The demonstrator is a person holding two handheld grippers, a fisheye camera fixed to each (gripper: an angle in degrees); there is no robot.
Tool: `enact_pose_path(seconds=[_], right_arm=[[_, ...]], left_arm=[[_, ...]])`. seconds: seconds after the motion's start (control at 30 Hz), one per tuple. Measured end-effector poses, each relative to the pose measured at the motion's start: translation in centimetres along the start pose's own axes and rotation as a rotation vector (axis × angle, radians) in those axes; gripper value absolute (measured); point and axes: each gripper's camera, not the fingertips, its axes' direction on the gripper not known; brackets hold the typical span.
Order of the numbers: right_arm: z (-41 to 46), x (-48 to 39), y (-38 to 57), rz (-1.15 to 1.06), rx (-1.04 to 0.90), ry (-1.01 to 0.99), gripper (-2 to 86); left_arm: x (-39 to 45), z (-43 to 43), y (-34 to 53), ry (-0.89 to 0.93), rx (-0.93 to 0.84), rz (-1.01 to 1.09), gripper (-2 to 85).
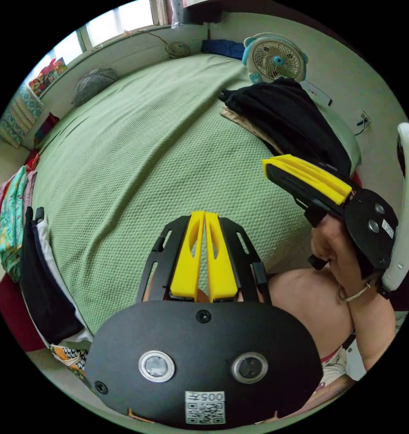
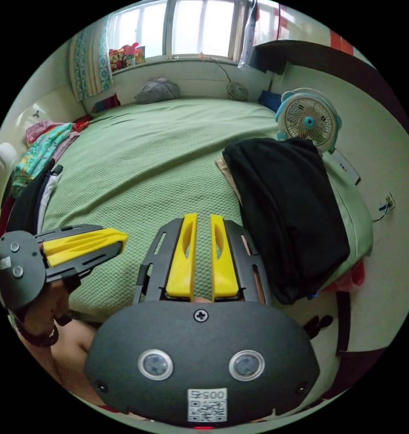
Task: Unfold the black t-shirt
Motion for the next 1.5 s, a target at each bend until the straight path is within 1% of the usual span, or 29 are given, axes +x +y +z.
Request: enact_pose_path(seconds=[0.1,0.27,0.4,0.53,0.63,0.7,0.8,0.93,1.17,1.23,1.37,1.5], right_arm=[[-0.8,1.4,0.9,-0.011,0.031,0.015,4.7],[-2.7,4.8,2.6,0.066,0.101,-0.059,5.3],[-2.5,8.1,3.2,0.191,0.059,-0.074,4.9],[-2.9,9.9,3.5,0.209,0.068,-0.034,3.8],[-3.2,11.3,3.6,0.242,0.062,-0.054,3.9],[-3.2,12.3,3.7,0.265,0.047,-0.076,4.6],[-3.4,13.8,3.6,0.28,0.044,-0.055,5.8],[-3.9,15.4,3.1,0.2,0.03,0.002,7.5],[-4.5,18.6,0.3,0.139,0.038,0.067,8.5],[-3.6,19.0,-1.5,0.098,-0.007,0.094,8.9],[-1.9,19.4,-4.0,0.044,-0.099,0.081,10.7],[-0.3,19.8,-5.9,-0.021,-0.177,0.171,8.1]], left_arm=[[0.6,2.2,-0.6,0.008,0.002,0.011,-0.6],[1.4,5.6,-1.2,-0.041,-0.003,0.05,-0.6],[1.0,8.4,-1.6,-0.026,-0.013,0.022,-0.6],[1.0,10.5,-1.7,-0.027,-0.007,0.024,-0.6],[1.5,12.3,-1.8,-0.066,-0.012,0.065,-0.5],[2.1,13.6,-1.8,-0.133,-0.029,0.11,-0.4],[2.4,14.7,-1.8,-0.152,-0.015,0.129,-0.3],[2.1,15.7,-2.3,-0.112,0.006,0.128,-0.2],[0.4,17.3,-3.8,-0.051,-0.002,0.071,-0.2],[0.0,17.6,-4.1,-0.05,-0.003,0.066,-0.2],[-0.9,18.0,-4.6,-0.057,-0.007,0.051,-0.2],[-2.0,18.1,-5.1,-0.049,-0.01,0.032,-0.2]])
